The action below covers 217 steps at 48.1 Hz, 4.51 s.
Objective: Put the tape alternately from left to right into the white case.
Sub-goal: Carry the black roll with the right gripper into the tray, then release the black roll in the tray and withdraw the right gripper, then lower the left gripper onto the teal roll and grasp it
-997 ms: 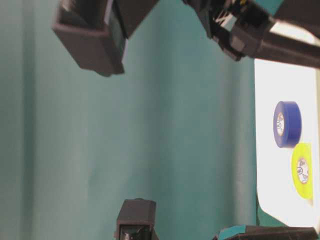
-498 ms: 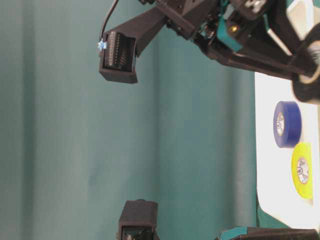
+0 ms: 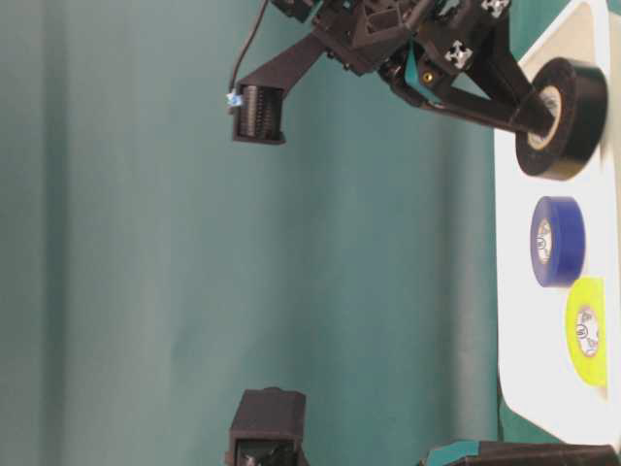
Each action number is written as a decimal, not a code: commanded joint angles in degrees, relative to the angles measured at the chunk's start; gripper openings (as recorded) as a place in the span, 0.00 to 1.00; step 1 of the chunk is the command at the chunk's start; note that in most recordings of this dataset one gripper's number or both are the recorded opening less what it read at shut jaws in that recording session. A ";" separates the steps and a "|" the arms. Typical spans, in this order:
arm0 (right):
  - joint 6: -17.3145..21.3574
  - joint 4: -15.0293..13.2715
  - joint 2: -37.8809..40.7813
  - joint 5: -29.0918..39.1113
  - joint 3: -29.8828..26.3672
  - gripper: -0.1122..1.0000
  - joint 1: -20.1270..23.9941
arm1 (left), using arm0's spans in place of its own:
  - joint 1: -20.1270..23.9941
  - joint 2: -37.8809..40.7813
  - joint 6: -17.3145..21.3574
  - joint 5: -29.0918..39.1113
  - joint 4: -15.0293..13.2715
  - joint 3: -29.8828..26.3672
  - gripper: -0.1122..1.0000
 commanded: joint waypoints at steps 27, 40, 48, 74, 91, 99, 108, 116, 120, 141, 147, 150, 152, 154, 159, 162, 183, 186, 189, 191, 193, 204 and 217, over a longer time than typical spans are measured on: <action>0.09 -2.11 -0.18 -3.96 0.62 0.33 -8.26 | -0.18 -1.14 -0.09 -0.26 -0.09 -0.53 0.80; 0.09 -2.11 0.18 -4.22 0.44 0.33 -8.26 | -0.18 -1.14 -0.09 -0.26 -0.09 -0.53 0.80; 0.18 -2.11 0.18 -4.31 0.35 0.33 -8.35 | -0.18 -1.14 -0.09 -0.26 -0.09 -0.53 0.80; 0.35 -2.11 0.09 -3.34 0.44 0.45 -8.35 | -0.26 -1.14 -0.09 -0.26 -0.09 -0.70 0.80; 0.35 -2.11 0.18 -3.25 0.53 0.81 -8.26 | -0.18 -1.23 -0.09 -0.26 -0.09 -0.53 0.80; 0.44 -2.11 0.18 -3.16 0.53 0.80 -8.26 | -0.26 -1.14 -0.09 -0.26 -0.09 -0.53 0.80; 0.53 -2.11 0.09 -3.25 0.44 0.80 -8.26 | -0.35 -1.23 -0.09 -0.26 -0.09 -0.53 0.80; 0.53 -2.11 -0.35 -3.43 0.44 0.80 -7.47 | -0.35 -1.23 -0.09 -0.18 -0.09 -0.53 0.80; 0.53 -2.11 -0.97 -3.43 0.53 0.80 -6.50 | -0.35 -1.23 -0.09 -0.26 -0.09 -0.53 0.80; 0.62 -2.02 -3.16 -4.04 0.26 0.80 5.45 | -0.35 -1.23 -0.09 -0.26 -0.09 -0.53 0.80; 0.62 -2.02 -3.08 -4.83 0.09 0.80 9.23 | -0.35 -1.23 -0.09 -0.26 0.00 -0.53 0.80; 0.62 -1.93 -3.16 -5.19 0.00 0.80 10.72 | -0.35 -1.23 -0.09 -0.26 -0.09 -0.53 0.80; 0.62 -2.02 -3.16 -5.36 0.00 0.80 11.78 | -0.35 -1.23 -0.09 -0.26 -0.09 -0.62 0.80; 0.62 -1.93 -3.16 -5.54 0.09 0.80 12.39 | -0.35 -1.23 -0.09 -0.26 -0.09 -0.62 0.80; 1.41 -1.93 -3.16 -5.62 0.26 0.80 13.71 | -0.44 -1.23 -0.18 -0.26 -0.09 -0.53 0.80; 2.11 -1.93 -3.08 -5.71 0.35 0.80 14.33 | -0.44 -1.14 -0.18 -0.18 -0.09 -0.44 0.80; 3.08 -1.93 -3.08 -5.71 0.88 0.80 15.38 | -0.70 -1.23 -0.26 -0.18 -0.18 -0.44 0.79; 3.08 -2.02 -3.08 -5.71 0.88 0.80 15.38 | -0.70 -1.23 -1.05 -0.09 -0.35 -0.35 0.80; 3.08 -1.93 -3.08 -5.71 0.88 0.80 15.38 | -0.62 -1.14 -3.34 0.26 -0.35 -0.35 0.80; 3.08 -1.93 -3.08 -5.62 0.88 0.80 15.38 | -0.62 -1.05 -5.45 0.62 -0.35 -0.44 0.79; 3.08 -1.93 -3.08 -5.71 0.88 0.80 15.38 | -0.53 -1.14 -7.82 0.88 -0.35 -0.53 0.79; 3.08 -2.02 -2.81 -5.62 0.79 0.80 15.38 | -0.26 -0.97 -20.30 3.08 -0.18 -0.53 0.79; 3.08 -2.11 -2.02 -5.71 0.62 0.80 15.38 | 0.70 -0.79 -25.49 5.01 -0.18 -0.70 0.79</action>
